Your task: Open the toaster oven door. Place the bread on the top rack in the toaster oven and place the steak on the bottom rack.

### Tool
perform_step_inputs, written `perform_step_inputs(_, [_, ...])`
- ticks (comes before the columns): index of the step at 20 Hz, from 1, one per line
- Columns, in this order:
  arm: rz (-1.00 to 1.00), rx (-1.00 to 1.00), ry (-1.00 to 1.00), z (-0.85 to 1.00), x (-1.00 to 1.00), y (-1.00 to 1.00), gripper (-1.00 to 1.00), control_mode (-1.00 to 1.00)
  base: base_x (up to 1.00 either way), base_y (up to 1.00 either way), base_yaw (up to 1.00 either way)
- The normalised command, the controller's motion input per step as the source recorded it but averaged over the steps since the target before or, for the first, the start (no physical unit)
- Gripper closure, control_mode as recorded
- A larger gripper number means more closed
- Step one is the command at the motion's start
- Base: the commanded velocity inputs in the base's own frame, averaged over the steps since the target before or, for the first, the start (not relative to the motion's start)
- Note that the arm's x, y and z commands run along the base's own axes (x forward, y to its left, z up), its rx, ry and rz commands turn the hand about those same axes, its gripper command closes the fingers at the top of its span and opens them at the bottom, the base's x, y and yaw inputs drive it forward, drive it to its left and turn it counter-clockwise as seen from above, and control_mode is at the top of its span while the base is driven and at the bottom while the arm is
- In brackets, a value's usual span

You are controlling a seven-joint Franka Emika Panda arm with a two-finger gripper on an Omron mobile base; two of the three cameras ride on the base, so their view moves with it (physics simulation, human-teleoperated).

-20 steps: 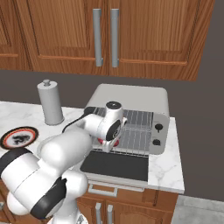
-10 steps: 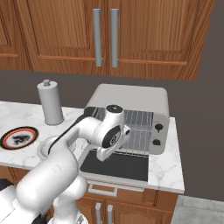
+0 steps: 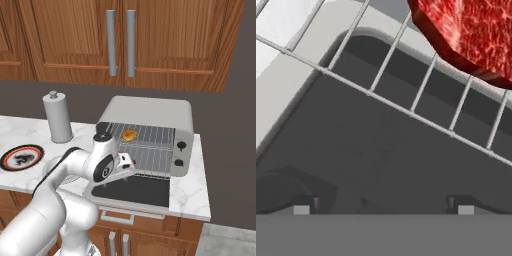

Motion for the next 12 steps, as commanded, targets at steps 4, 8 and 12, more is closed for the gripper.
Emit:
perform_step_inputs(4, [-0.4, 0.12, -0.01, -0.26, 0.48, -0.02, -1.0, -1.0, 0.0, 0.0, 0.0])
perform_step_inputs(8, [-0.24, 0.21, -0.08, -0.01, 0.73, -0.09, -1.0, -1.0, 0.0, 0.0, 0.0])
perform_step_inputs(12, [-0.21, 0.18, -0.15, -0.01, 0.71, 0.0, -1.0, -1.0, 0.0, 0.0, 0.0])
